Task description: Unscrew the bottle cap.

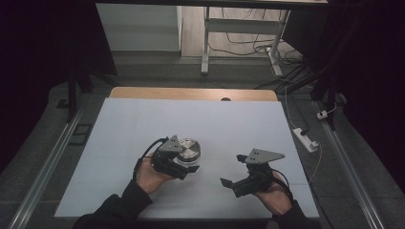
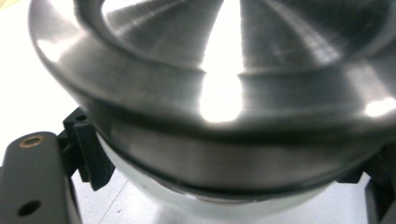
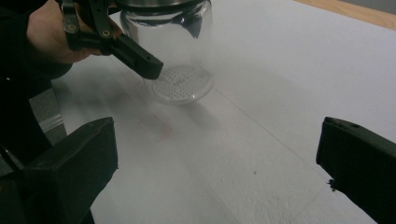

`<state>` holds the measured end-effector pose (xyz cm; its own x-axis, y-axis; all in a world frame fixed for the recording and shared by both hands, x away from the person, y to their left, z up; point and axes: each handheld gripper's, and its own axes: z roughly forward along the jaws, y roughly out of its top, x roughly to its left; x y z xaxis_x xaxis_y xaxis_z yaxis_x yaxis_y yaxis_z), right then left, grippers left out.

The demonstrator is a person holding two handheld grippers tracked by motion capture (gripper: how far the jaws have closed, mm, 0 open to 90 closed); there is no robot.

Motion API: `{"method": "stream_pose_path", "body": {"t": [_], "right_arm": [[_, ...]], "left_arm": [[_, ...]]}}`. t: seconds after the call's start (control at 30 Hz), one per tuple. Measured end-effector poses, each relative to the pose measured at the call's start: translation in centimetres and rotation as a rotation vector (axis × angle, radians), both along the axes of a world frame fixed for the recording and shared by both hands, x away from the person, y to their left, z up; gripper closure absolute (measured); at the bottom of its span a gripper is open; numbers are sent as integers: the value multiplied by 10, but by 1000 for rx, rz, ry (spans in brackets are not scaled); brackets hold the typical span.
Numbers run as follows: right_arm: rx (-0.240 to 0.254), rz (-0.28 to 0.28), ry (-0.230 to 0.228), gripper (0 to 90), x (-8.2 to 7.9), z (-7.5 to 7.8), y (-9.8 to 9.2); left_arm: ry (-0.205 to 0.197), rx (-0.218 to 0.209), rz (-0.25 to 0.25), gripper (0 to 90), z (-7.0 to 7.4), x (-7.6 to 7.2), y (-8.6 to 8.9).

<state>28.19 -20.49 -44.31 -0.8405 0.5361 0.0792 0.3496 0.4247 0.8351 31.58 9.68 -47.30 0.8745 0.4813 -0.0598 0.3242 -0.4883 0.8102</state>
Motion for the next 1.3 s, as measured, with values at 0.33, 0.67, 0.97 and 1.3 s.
{"method": "stream_pose_path", "body": {"t": [0.33,0.67,0.97,1.3], "right_arm": [[0,6,-2,0,11,9,21],[-41,52,-21,0,19,18,44],[-34,70,-27,0,28,26,68],[-26,75,-23,0,38,25,95]], "left_arm": [[-1,-2,0,154,0,0,0],[2,-5,-6,154,1,0,0],[5,-9,-8,154,1,-1,-1],[7,-1,-7,154,0,-1,-2]]}}
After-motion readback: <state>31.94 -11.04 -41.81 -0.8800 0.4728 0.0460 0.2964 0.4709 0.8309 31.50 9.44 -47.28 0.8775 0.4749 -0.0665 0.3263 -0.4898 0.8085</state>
